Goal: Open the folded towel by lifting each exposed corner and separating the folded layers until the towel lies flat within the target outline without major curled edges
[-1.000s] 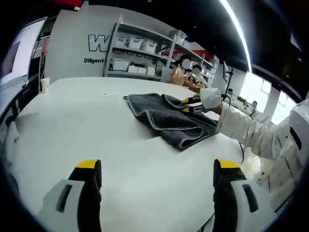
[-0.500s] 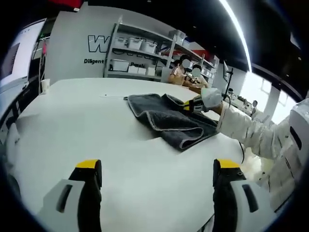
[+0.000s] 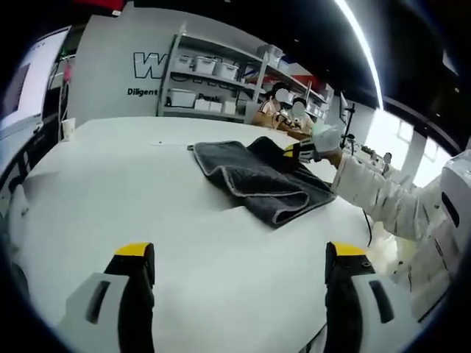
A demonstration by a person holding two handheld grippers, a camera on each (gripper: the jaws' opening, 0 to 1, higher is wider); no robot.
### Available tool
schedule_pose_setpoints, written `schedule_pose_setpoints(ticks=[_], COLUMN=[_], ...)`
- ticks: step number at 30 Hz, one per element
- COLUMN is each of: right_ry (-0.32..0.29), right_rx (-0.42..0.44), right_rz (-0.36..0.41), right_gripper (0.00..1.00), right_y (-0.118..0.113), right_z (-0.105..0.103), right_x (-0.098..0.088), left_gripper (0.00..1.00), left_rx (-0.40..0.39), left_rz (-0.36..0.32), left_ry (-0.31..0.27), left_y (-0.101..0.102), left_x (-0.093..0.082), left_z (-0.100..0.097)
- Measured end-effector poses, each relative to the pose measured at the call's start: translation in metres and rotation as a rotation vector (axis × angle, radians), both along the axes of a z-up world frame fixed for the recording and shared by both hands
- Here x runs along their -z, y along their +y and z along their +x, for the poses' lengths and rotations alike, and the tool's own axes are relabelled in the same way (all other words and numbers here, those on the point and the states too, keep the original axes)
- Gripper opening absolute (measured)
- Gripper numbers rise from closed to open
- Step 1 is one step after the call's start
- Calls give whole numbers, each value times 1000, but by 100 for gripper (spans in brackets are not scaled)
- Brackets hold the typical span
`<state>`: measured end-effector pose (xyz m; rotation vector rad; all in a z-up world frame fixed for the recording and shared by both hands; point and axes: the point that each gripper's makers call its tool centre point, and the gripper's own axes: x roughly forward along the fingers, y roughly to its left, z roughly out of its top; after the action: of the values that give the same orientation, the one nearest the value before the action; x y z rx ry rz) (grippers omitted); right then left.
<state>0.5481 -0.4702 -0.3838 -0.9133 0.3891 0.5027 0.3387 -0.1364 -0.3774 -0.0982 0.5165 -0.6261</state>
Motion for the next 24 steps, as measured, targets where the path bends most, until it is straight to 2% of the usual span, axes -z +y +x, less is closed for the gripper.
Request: schedule_pose_setpoints(ticks=[5, 11, 17, 24], right_ry=[-27, -46, -67, -87], right_rx=[24, 68, 96, 122], right_rz=[6, 18, 13, -24], right_gripper=[0, 0, 0, 0], right_y=[-7, -29, -43, -63], right_z=[3, 19, 27, 37], right_x=[-11, -20, -29, -45], left_gripper=[95, 95, 95, 94], left_rx=[1, 0, -7, -8], left_rz=[-2, -3, -3, -2], left_ry=[1, 1, 1, 1], left_y=[0, 1, 3, 4], left_x=[1, 1, 1, 1], left_z=[0, 0, -1, -1])
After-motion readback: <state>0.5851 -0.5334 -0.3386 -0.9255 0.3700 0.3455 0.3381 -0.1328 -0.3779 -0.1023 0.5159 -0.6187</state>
